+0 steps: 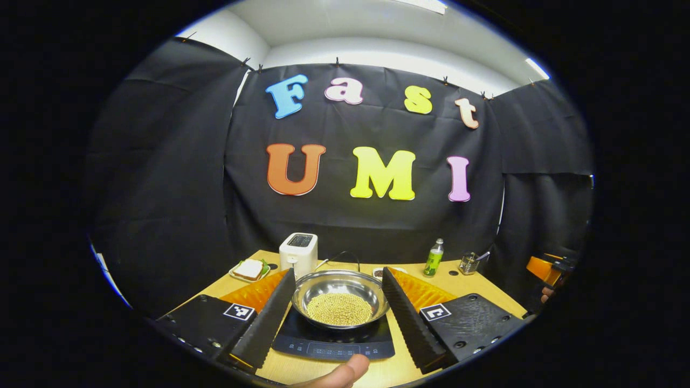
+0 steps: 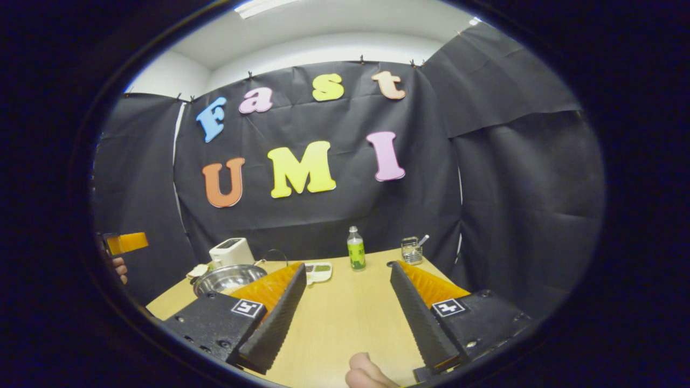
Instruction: First push the handle of the pot to place it horizontally, then grasp the pot with both hands and set it on the induction cooktop.
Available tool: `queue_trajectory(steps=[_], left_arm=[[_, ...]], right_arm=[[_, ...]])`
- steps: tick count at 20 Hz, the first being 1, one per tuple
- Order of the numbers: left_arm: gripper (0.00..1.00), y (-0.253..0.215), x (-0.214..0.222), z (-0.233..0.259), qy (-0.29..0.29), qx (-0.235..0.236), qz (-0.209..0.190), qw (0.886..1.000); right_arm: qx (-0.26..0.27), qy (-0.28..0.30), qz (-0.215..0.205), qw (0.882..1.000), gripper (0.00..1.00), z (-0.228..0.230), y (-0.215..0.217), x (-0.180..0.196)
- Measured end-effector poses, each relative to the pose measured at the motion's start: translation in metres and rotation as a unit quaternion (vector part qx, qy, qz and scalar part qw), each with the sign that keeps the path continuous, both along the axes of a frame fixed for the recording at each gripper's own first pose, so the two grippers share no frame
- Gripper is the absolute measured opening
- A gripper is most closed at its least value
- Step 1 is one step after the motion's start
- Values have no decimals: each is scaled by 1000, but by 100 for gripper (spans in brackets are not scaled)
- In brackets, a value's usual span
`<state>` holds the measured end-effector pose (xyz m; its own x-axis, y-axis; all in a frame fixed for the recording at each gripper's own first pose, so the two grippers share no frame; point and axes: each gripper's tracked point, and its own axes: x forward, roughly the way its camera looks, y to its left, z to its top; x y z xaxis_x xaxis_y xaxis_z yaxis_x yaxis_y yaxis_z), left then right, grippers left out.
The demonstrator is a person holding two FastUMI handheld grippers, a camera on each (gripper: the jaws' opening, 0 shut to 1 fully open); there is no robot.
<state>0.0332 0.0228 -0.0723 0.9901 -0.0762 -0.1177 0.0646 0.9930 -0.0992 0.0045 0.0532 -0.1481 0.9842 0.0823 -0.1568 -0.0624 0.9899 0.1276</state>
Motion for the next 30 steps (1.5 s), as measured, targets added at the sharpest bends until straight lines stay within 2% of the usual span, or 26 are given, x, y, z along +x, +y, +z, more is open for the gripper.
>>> queue_trajectory(steps=[3, 8, 10, 14, 19, 20, 23, 30], left_arm=[[95, 4, -24, 8, -11, 5, 21, 1000], [95, -10, -58, 0, -22, 15, 20, 999], [95, -9, -63, 3, -29, 32, 19, 999], [95, 5, -76, -1, -30, 18, 32, 999], [95, 10, -93, 1, -49, -1, 18, 999], [95, 13, -98, -3, -50, -4, 15, 999], [95, 16, -105, -6, -54, -11, 3, 998], [95, 9, -110, -10, -61, 12, -19, 998]], right_arm=[[-8, -20, -7, 1000, 96, 18, -19, -22], [-32, -48, -26, 998, 96, 44, -43, -56], [-35, -63, -18, 997, 96, 52, -39, -67], [-31, -77, 4, 997, 96, 56, -28, -88], [-40, -91, 5, 995, 99, 60, -17, -100], [-39, -91, 2, 995, 96, 58, -17, -101], [-41, -92, 2, 995, 96, 57, -10, -102], [-55, -88, 17, 994, 96, 52, 9, -101]])
